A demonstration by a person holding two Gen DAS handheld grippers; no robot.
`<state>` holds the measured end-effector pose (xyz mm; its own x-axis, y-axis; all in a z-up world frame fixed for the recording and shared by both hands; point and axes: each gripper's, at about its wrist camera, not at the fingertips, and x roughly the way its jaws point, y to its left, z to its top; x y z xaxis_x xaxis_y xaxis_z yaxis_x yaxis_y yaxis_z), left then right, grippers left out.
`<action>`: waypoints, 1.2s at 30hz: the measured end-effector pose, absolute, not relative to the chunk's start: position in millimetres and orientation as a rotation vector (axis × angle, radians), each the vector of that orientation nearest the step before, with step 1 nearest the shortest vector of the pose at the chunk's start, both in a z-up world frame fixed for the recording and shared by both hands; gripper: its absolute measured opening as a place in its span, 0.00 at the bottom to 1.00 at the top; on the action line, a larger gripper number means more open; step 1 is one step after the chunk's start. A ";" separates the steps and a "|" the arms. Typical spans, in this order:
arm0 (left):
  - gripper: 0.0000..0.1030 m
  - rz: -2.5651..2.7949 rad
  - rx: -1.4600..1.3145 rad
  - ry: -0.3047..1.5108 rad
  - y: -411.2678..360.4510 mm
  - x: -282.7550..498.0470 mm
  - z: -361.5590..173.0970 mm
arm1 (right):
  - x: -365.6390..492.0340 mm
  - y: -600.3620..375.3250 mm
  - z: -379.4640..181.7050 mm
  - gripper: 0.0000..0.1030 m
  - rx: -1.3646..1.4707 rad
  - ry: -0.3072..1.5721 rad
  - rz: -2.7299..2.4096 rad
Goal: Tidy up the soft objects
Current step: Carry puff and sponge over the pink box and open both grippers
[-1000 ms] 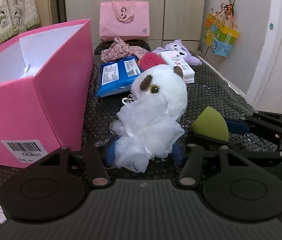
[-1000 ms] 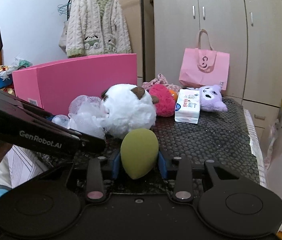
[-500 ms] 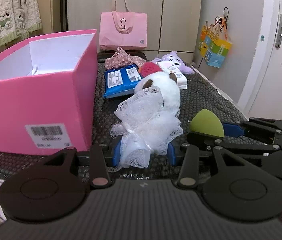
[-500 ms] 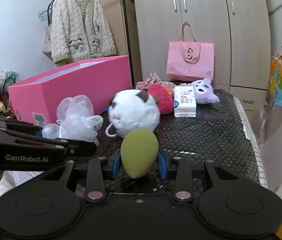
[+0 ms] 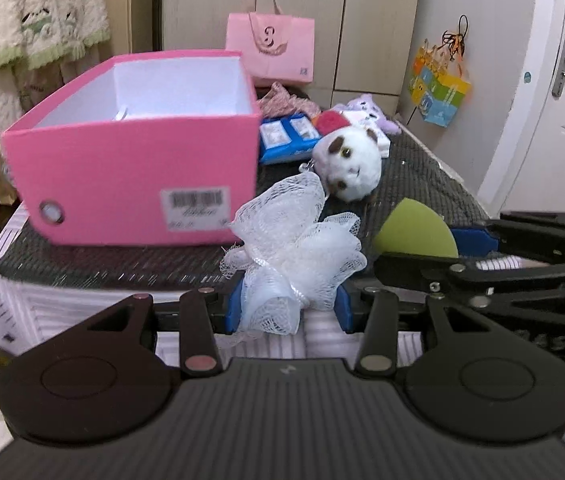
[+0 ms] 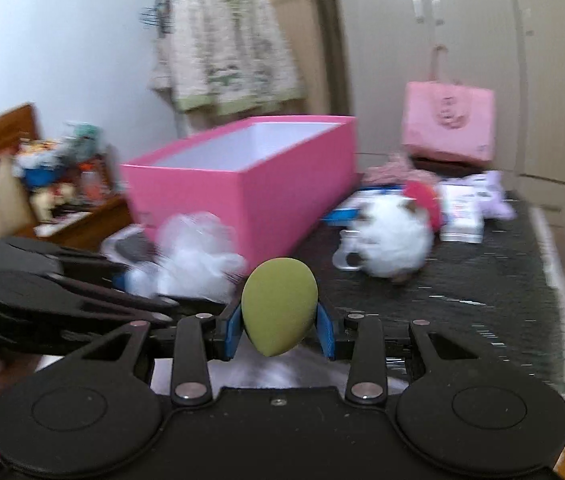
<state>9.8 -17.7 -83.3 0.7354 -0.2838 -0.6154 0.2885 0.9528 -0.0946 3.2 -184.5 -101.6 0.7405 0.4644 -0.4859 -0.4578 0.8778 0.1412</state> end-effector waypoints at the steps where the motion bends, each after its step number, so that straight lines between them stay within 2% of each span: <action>1: 0.42 -0.315 0.008 0.678 -12.9 6.1 -82.9 | 1.6 -181.0 -99.8 0.41 0.017 0.537 0.520; 18: 0.42 -0.262 0.063 0.590 45.3 4.6 -27.8 | 18.4 -134.3 -57.0 0.42 -0.008 0.522 0.688; 28: 0.43 -0.300 0.062 0.544 59.1 63.8 -10.0 | 72.4 -118.8 -37.4 0.42 -0.077 0.430 0.614; 36: 0.43 -0.270 0.034 0.551 71.1 138.5 -6.8 | 151.8 -111.6 -36.0 0.42 -0.068 0.447 0.579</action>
